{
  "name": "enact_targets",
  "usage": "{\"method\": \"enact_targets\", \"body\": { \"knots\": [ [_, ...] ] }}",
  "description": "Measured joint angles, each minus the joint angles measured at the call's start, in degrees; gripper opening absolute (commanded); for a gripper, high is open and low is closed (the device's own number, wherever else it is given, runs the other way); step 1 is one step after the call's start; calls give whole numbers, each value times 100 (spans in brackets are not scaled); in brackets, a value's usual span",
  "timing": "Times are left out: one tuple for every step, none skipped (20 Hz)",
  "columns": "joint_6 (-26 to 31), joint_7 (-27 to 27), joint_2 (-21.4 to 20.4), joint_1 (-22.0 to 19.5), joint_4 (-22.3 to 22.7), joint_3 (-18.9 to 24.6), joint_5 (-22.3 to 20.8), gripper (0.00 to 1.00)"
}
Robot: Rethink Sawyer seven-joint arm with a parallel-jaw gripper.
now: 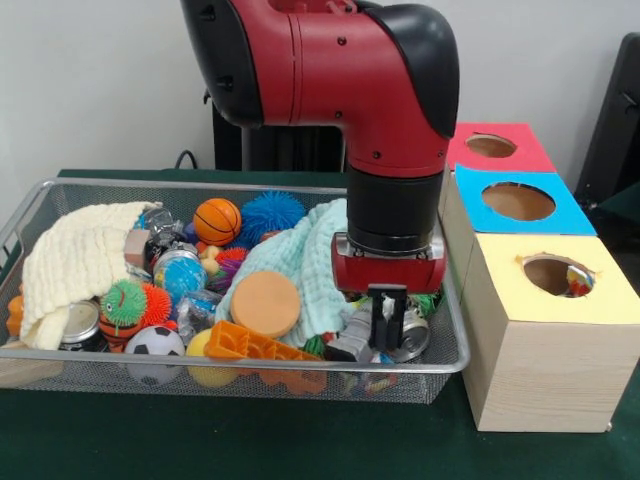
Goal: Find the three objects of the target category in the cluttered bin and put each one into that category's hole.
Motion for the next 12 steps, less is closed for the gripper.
{"method": "enact_targets", "body": {
  "knots": [
    [-14, 0, 14, -6, 0, 14, 1, 0],
    [-44, 0, 44, -19, 1, 37, 1, 0],
    [-54, 0, 62, -27, 1, 45, -2, 0],
    [-61, 0, 93, -37, 1, 55, -25, 0],
    [-61, 0, 127, -47, 1, 62, -59, 0],
    [-61, 0, 145, -52, 0, 65, -76, 0],
    [-64, 0, 169, -60, 0, 69, -100, 0],
    [-66, 0, 186, -65, 0, 74, -121, 0],
    [-93, 0, 237, -89, -2, 103, -183, 0],
    [-111, 0, 256, -101, -2, 122, -210, 0],
    [-119, 0, 266, -108, -2, 132, -221, 0],
    [-156, 0, 299, -133, -3, 174, -261, 0]
  ]
}}
